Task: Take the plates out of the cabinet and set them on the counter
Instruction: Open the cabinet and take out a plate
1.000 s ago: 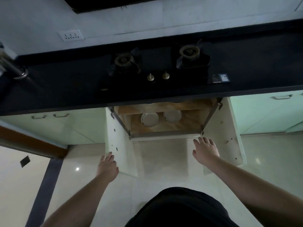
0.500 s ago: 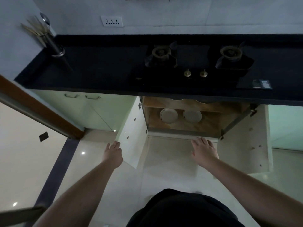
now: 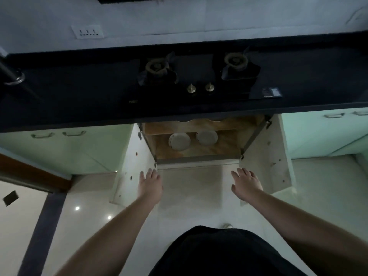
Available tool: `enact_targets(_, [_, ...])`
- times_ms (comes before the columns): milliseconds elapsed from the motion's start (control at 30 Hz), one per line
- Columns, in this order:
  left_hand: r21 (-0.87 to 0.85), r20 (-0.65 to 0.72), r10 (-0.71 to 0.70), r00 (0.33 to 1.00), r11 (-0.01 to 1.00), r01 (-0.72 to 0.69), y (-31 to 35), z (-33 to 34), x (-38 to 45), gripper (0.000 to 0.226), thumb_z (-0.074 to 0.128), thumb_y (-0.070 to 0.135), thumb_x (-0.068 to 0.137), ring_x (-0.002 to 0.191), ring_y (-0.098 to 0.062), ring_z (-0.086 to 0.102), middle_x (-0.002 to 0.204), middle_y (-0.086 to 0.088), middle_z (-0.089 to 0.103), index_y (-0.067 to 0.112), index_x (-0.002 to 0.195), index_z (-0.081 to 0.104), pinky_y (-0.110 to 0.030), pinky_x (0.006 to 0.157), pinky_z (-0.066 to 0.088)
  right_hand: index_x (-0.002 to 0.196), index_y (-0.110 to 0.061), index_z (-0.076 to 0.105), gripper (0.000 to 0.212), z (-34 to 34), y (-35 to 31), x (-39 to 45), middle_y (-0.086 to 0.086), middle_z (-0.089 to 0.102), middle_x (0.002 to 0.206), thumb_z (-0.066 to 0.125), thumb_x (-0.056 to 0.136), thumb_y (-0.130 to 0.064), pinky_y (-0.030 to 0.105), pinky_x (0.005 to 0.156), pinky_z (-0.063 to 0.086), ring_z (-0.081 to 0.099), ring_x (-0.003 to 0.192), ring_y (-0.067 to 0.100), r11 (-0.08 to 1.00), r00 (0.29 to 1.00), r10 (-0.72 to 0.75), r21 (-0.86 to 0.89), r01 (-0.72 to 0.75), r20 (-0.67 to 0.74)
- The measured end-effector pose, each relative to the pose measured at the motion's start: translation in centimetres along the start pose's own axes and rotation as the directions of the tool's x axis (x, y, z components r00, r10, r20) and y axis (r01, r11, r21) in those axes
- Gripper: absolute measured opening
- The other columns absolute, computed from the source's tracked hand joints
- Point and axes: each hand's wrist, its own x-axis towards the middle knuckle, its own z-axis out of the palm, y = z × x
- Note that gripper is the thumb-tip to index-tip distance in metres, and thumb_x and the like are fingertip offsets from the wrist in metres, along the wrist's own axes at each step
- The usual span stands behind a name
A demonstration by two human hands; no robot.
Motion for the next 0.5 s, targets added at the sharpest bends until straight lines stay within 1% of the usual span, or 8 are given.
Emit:
enact_targets(67, [-0.028,-0.037,0.075,0.996,0.997,-0.076,2.8,-1.6,1.7,0.056,0.030,0.038,0.102,0.151,-0.028,0.007,0.164,-0.011,0.016,0.012,0.152,0.028,-0.051,0.121,0.007,0.149,-0.018,0.026,0.058,0.4,3.0,-0.2,0.010,0.023,0.157,0.041,0.095,-0.034,0.042,0.115,0.023,0.019,0.144,0.029,0.996,0.994,0.079,0.043,-0.082,0.071])
enact_targets(133, [-0.027,-0.086,0.128,0.988,0.991,-0.131,5.5,-2.9,3.1,0.057,0.028,0.039,0.102,0.151,-0.029,0.008,0.164,-0.012,0.017,0.013,0.153,0.027,-0.050,0.122,0.008,0.150,-0.018,0.023,0.060,0.9,6.2,-0.3,0.009,0.019,0.159,0.042,0.095,-0.034,0.043,0.114,0.022,0.016,0.145,0.029,0.978,0.973,0.172,0.095,-0.188,0.151])
enact_targets(233, [-0.021,-0.115,0.167,0.979,0.985,-0.170,8.6,-4.0,4.7,0.058,0.025,0.041,0.102,0.151,-0.029,0.009,0.165,-0.011,0.016,0.014,0.154,0.026,-0.050,0.121,0.009,0.153,-0.016,0.014,0.066,1.6,10.3,-0.2,0.011,0.012,0.161,0.040,0.096,-0.037,0.045,0.116,0.018,0.009,0.147,0.032,0.931,0.923,0.273,0.169,-0.325,0.273])
enact_targets(300, [-0.013,-0.110,0.177,0.978,0.984,-0.180,9.9,-4.2,5.5,0.059,0.024,0.042,0.102,0.152,-0.028,0.009,0.165,-0.011,0.015,0.015,0.155,0.025,-0.049,0.121,0.008,0.154,-0.014,0.008,0.069,2.0,12.4,0.0,0.013,0.006,0.162,0.037,0.097,-0.039,0.047,0.117,0.016,0.002,0.149,0.032,0.897,0.888,0.311,0.204,-0.392,0.340])
enact_targets(367, [0.003,-0.095,0.179,0.979,0.984,-0.180,10.8,-4.3,6.1,0.060,0.024,0.043,0.101,0.152,-0.028,0.009,0.165,-0.011,0.015,0.016,0.155,0.024,-0.049,0.121,0.009,0.154,-0.012,0.009,0.070,2.5,13.5,0.5,0.013,0.004,0.162,0.038,0.097,-0.039,0.047,0.117,0.016,0.000,0.149,0.030,0.881,0.878,0.328,0.224,-0.418,0.348])
enact_targets(400, [0.009,-0.086,0.179,0.980,0.984,-0.179,11.1,-4.3,6.4,0.061,0.025,0.043,0.101,0.151,-0.029,0.009,0.165,-0.011,0.015,0.016,0.155,0.023,-0.049,0.121,0.009,0.153,-0.011,0.011,0.069,2.6,13.8,0.7,0.014,0.006,0.162,0.038,0.096,-0.038,0.046,0.117,0.017,0.003,0.149,0.030,0.873,0.875,0.339,0.230,-0.429,0.346])
enact_targets(500, [0.011,-0.060,0.166,0.984,0.986,-0.166,11.8,-4.3,6.9,0.061,0.026,0.044,0.101,0.152,-0.028,0.008,0.165,-0.011,0.015,0.017,0.155,0.023,-0.049,0.121,0.009,0.149,-0.012,0.024,0.064,2.8,14.3,1.3,0.018,0.021,0.156,0.040,0.093,-0.037,0.043,0.115,0.020,0.018,0.144,0.033,0.858,0.860,0.404,0.198,-0.475,0.310])
